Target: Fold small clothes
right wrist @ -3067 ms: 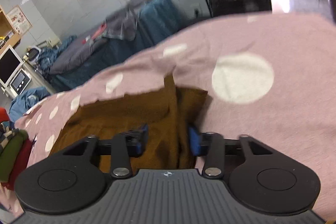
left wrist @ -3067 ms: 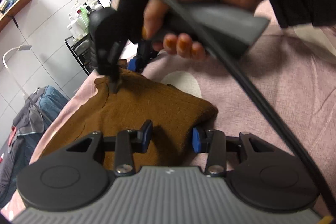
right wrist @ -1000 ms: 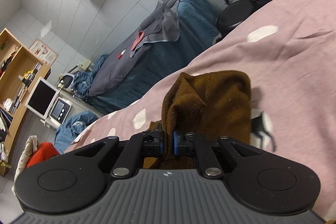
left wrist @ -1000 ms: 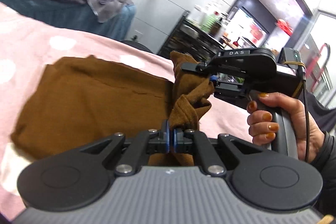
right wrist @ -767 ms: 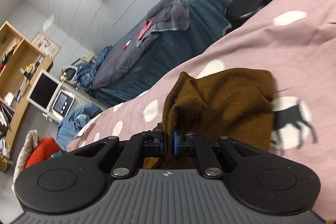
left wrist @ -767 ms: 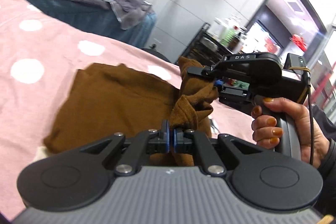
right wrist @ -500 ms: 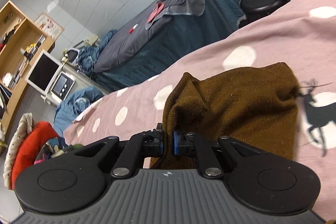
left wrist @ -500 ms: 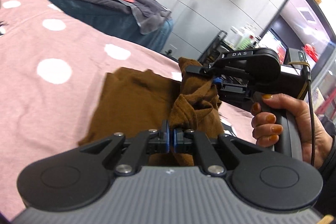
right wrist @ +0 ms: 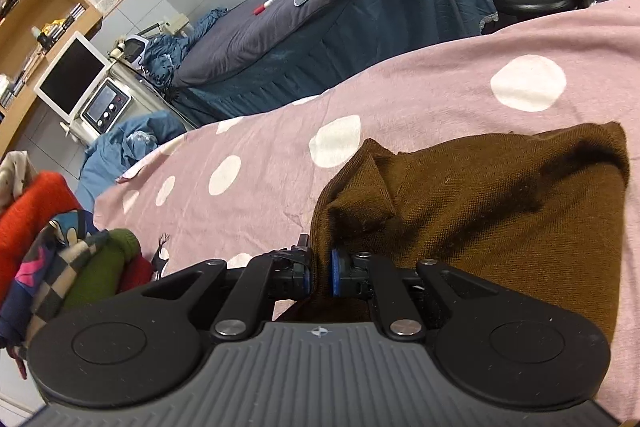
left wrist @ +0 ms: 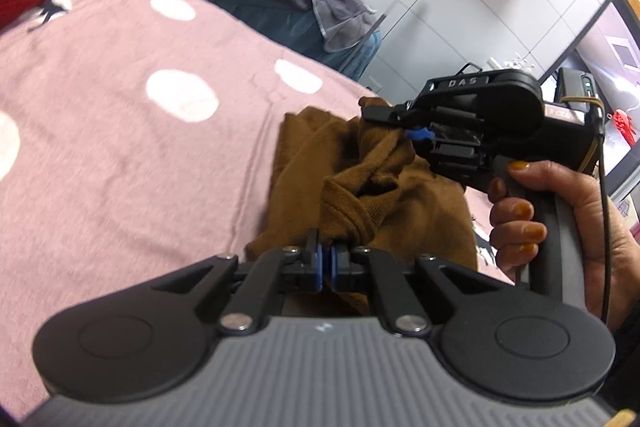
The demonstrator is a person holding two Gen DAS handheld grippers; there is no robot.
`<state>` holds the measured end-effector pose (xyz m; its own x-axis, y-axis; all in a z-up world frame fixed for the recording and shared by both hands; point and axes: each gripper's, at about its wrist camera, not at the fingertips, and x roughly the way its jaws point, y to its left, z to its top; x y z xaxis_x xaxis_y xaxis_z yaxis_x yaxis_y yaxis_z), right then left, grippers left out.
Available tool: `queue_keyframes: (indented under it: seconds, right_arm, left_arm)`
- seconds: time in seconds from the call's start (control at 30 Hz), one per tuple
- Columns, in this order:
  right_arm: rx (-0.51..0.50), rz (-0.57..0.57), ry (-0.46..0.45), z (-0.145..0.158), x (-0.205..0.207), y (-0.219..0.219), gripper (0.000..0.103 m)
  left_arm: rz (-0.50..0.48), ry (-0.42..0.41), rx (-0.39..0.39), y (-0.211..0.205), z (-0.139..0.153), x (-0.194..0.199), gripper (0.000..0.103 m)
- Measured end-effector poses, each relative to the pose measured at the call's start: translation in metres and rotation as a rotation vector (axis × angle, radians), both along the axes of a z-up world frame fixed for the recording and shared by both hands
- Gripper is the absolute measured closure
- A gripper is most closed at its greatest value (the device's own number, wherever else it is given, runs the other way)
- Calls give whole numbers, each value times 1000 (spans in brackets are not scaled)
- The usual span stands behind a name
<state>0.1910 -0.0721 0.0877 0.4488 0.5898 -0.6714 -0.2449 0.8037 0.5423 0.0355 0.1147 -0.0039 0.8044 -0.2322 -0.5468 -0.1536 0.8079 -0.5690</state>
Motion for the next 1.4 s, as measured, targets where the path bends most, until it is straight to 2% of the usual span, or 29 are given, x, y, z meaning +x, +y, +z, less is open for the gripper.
queue_keyframes:
  seconds: [0.03, 0.1, 0.37, 0.57, 0.67, 0.8, 0.9, 1.0, 1.13, 1.23, 1.33, 1.4]
  right_arm:
    - [1, -2, 5, -2, 0, 1, 84]
    - [7, -6, 9, -4, 0, 3, 76]
    - [37, 13, 23, -9, -6, 14, 74]
    - [67, 10, 1, -2, -16, 1, 72]
    - [42, 26, -31, 3, -27, -13, 70]
    - [-14, 37, -82, 10, -49, -36, 70]
    - [-29, 38, -106, 15, -68, -54, 70]
    - [-37, 62, -125, 17, -91, -64, 70]
    - [-152, 117, -201, 14, -119, -62, 70]
    - [-215, 148, -216, 4, -134, -62, 70]
    - [-246, 140, -188, -9, -140, -70, 70]
    - [-228, 133, -175, -13, -144, -79, 71]
  left_arm:
    - [1, 4, 0, 1, -2, -1, 99]
    - [1, 17, 4, 2, -4, -1, 99]
    - [27, 42, -3, 12, -10, -7, 98]
    - [51, 66, -21, 23, -11, -11, 92]
    - [55, 72, -27, 28, -10, -15, 91]
    - [93, 102, 45, 33, -2, -19, 82]
    - [106, 72, 70, 39, 10, -23, 81]
    - [60, 29, 122, 31, 26, -20, 79]
    - [-67, -7, 156, 1, 35, -4, 78]
    - [-146, 18, 190, -22, 28, 9, 75]
    - [-163, 65, 206, -30, 15, 19, 74]
    - [-162, 87, 208, -30, 10, 22, 74]
